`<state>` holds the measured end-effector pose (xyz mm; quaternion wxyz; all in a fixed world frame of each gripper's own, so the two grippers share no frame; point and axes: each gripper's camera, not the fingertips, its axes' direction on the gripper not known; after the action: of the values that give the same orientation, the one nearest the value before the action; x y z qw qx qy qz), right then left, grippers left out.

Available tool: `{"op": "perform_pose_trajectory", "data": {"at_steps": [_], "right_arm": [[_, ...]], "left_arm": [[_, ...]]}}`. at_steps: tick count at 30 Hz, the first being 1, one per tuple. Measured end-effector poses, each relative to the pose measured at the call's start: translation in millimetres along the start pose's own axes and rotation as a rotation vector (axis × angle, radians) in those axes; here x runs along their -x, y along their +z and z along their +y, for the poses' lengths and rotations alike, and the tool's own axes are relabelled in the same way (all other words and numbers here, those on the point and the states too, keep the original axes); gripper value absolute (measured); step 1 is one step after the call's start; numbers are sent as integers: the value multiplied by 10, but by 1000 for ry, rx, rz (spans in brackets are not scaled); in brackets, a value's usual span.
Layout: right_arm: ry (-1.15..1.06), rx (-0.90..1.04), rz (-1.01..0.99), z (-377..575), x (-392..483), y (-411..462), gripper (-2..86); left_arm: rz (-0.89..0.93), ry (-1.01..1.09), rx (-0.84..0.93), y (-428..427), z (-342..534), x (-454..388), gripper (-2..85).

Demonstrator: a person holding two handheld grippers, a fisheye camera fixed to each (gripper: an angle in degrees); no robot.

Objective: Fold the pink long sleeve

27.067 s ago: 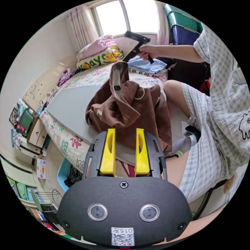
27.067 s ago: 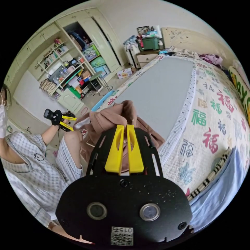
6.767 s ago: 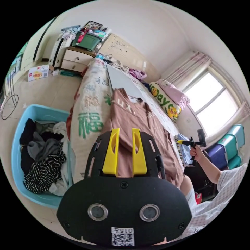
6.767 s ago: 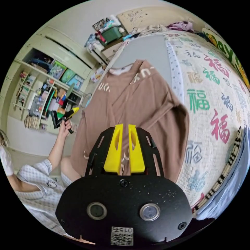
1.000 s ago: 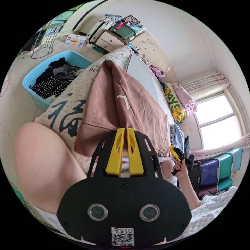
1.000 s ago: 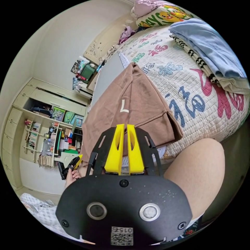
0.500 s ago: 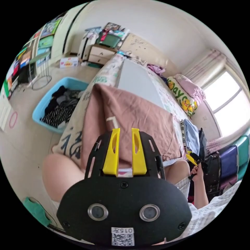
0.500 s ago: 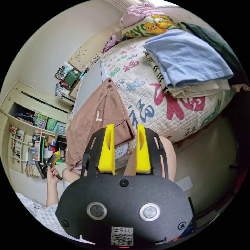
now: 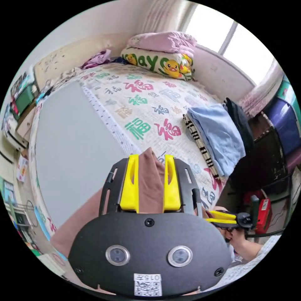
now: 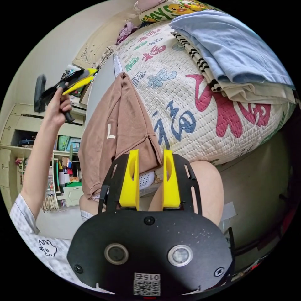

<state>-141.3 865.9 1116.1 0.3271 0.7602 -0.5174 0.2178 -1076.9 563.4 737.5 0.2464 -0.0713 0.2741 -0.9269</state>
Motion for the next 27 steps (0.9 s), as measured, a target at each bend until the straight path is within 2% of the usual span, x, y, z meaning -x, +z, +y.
{"op": "perform_pose_trajectory", "data": {"at_steps": [5,10,14,19,27], "right_arm": [[-12,-2,26,-22,26,66,94],[-25,59,-114,-29,-112,141,51],[-8,50,-175,-33,-198,183,25],[26,-74,-207,110,-310,-22,11],[-128,-395,24,420,133,-1148,7]], "left_arm": [[-100,19,230,900,-661,-166,120],[-118,-39,364,1334,-721,38,70],[-67,3,282,1103,-648,139,32],[34,-37,126,512,-565,369,20],[388,-68,-188,-616,-291,725,16]]}}
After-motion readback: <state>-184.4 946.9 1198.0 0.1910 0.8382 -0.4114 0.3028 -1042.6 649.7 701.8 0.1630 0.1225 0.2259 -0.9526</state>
